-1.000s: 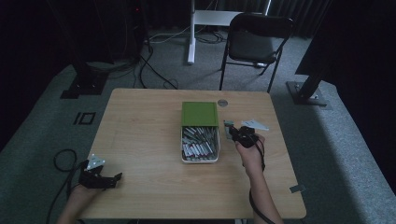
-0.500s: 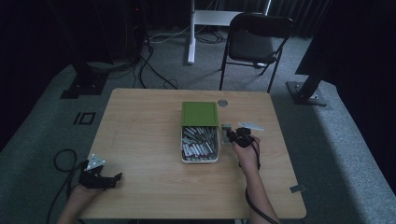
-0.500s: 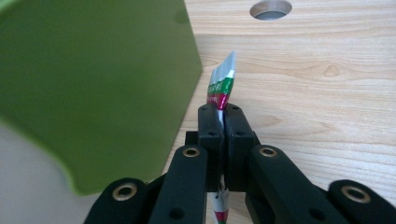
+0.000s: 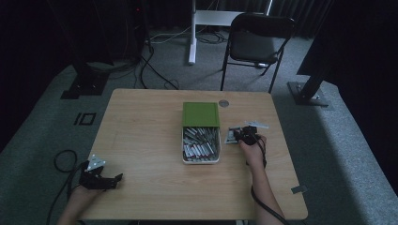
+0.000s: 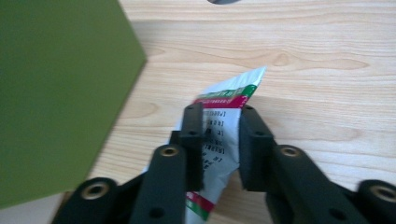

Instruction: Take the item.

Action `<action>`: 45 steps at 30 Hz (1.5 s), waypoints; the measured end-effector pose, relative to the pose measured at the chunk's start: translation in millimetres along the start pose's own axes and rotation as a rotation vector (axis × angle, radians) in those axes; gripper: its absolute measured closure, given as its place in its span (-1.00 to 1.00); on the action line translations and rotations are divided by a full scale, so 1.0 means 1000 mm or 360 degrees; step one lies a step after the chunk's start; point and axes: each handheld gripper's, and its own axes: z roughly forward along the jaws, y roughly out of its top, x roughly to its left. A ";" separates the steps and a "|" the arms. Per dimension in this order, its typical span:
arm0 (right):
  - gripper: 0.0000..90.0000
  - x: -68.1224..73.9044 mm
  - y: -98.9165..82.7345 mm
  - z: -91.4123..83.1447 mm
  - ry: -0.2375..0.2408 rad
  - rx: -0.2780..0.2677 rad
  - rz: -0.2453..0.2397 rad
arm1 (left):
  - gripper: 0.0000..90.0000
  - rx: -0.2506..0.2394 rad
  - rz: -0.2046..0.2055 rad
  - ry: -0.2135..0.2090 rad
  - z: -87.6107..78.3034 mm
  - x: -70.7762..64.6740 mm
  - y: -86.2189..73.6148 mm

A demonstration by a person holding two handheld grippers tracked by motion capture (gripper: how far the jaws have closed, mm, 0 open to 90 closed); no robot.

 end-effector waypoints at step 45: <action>-0.69 -0.047 -0.042 -0.067 -0.0240 0.0056 -0.0073 | -0.97 0.0001 0.0000 0.0000 0.000 0.000 0.000</action>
